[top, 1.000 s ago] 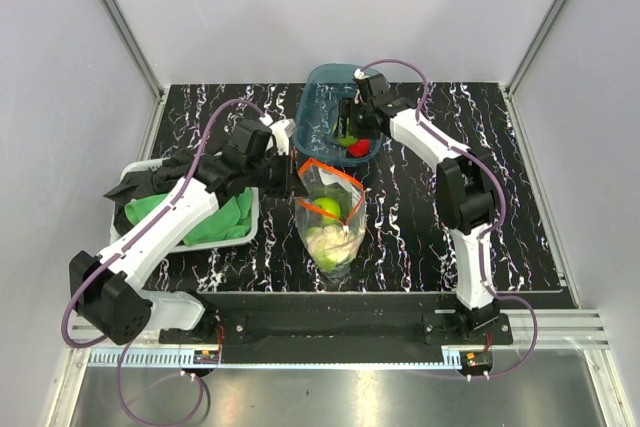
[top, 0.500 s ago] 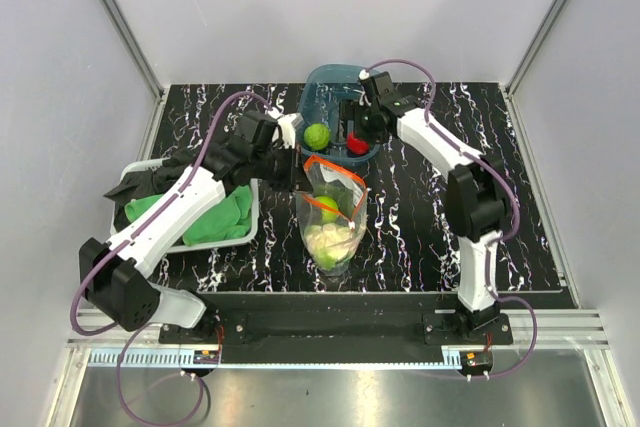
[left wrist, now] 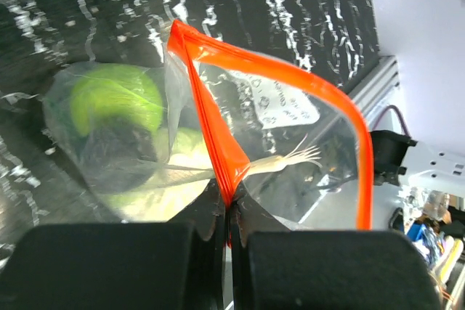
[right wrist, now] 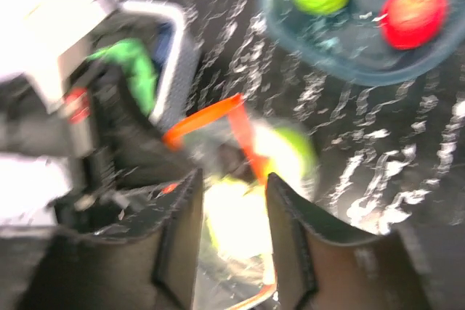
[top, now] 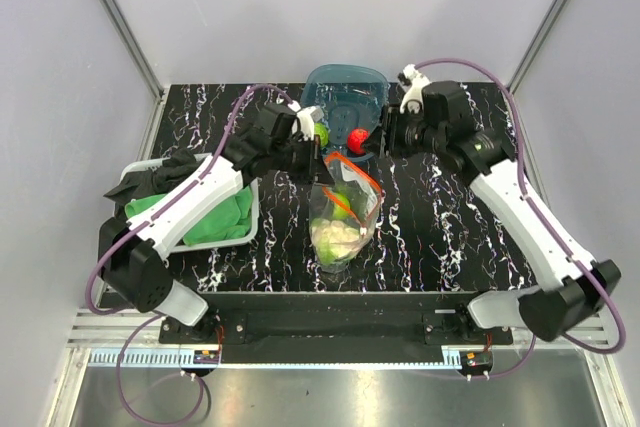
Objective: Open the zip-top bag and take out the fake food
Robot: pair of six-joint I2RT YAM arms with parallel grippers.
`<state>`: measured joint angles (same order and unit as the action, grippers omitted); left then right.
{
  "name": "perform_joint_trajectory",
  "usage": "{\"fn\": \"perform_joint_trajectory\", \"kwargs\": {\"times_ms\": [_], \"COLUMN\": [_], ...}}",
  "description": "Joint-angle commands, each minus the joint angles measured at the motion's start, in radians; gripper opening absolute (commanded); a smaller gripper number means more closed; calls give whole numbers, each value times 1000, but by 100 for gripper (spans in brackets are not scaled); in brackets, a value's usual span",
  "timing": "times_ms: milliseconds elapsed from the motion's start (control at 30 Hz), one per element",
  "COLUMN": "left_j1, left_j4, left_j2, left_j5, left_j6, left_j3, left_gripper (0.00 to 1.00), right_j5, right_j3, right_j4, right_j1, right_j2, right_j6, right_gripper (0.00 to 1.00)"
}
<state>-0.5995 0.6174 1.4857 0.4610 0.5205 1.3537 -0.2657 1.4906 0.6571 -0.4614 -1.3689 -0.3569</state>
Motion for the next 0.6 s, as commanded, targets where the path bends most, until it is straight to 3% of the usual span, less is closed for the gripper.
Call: {"fn": "perform_joint_trajectory", "kwargs": {"times_ms": [0,200,367,500,567], "left_j1": [-39,-69,-88,-105,-121], "left_j4": [-96,-110,-122,-139,-146], "left_j2": [19,57,65,77,93], "left_j5": [36,27,10,2,2], "left_j6": [39,70,85,117,133], "left_j3": [62,96,93,111,128], "left_gripper": [0,0,0,0,0], "right_j5": [-140,-179,-126,-49,-81], "right_j3": [-105,-280,-337,-363,-374], "right_j4": [-74,-173,-203,-206,-241], "right_j1": [-59,-114,-114,-112,-111], "right_j2": [44,16,-30,-68,-87], "right_j6": [-36,-123,-113,-120,-128], "right_gripper": [41,25,18,18,18]}}
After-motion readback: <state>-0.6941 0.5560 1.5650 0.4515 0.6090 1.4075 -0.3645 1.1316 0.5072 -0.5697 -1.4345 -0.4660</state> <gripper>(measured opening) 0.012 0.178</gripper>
